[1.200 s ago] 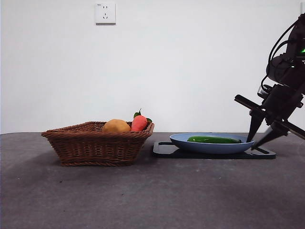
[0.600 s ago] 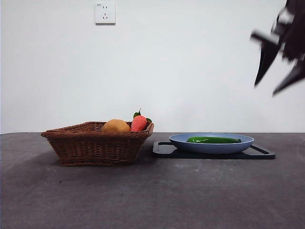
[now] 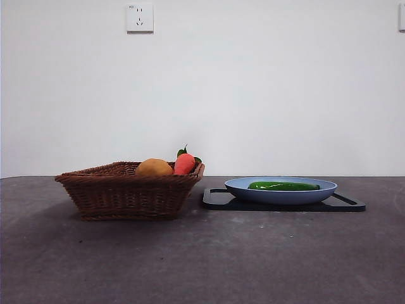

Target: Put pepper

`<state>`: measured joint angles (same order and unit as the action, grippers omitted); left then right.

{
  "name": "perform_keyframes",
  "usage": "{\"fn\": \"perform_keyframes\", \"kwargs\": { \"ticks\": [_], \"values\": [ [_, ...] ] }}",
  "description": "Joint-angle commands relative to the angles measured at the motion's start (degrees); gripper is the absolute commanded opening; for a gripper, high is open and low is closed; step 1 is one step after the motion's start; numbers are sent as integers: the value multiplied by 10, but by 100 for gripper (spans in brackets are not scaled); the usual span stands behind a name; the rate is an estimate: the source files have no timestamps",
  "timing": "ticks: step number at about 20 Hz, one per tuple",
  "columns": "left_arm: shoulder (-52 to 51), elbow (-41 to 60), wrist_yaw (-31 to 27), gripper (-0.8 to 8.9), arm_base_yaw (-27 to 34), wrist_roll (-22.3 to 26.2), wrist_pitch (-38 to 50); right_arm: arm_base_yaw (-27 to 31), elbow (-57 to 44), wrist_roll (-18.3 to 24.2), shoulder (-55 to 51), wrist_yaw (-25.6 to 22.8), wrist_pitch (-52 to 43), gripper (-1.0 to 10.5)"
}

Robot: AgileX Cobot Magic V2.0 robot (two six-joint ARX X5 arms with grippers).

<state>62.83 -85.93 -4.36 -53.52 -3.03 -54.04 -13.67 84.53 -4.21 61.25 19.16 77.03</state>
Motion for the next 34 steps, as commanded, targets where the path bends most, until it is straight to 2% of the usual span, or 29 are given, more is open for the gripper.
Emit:
{"fn": "perform_keyframes", "kwargs": {
  "ticks": [1,3,5,20,22,24,26,27,32,34],
  "values": [
    [4,-12,-1,213,-4,0,-3,-23,10,8,-15,-22,18,170],
    [4,-12,-1,82,-4,0,-7,-38,10,26,-36,-22,18,32],
    [4,-12,0,6,-4,-2,-7,-45,10,37,-43,-22,18,6],
    [4,-12,-1,9,-4,-1,-4,-43,10,37,-43,-31,16,11],
    [4,-12,-18,9,-4,33,-3,-43,10,37,-43,-31,16,11],
    [-2,-12,-66,9,14,35,7,-43,10,37,-43,-31,16,11],
    [-17,-12,-113,9,65,50,45,-43,10,37,-43,-31,16,11],
    [-30,-10,-106,9,105,55,68,-43,10,37,-43,-31,16,11],
    [-114,46,58,9,340,104,217,-43,10,37,-43,-31,16,11],
    [-167,123,77,9,410,106,309,-43,10,37,-43,-31,16,11]
  ]
}}
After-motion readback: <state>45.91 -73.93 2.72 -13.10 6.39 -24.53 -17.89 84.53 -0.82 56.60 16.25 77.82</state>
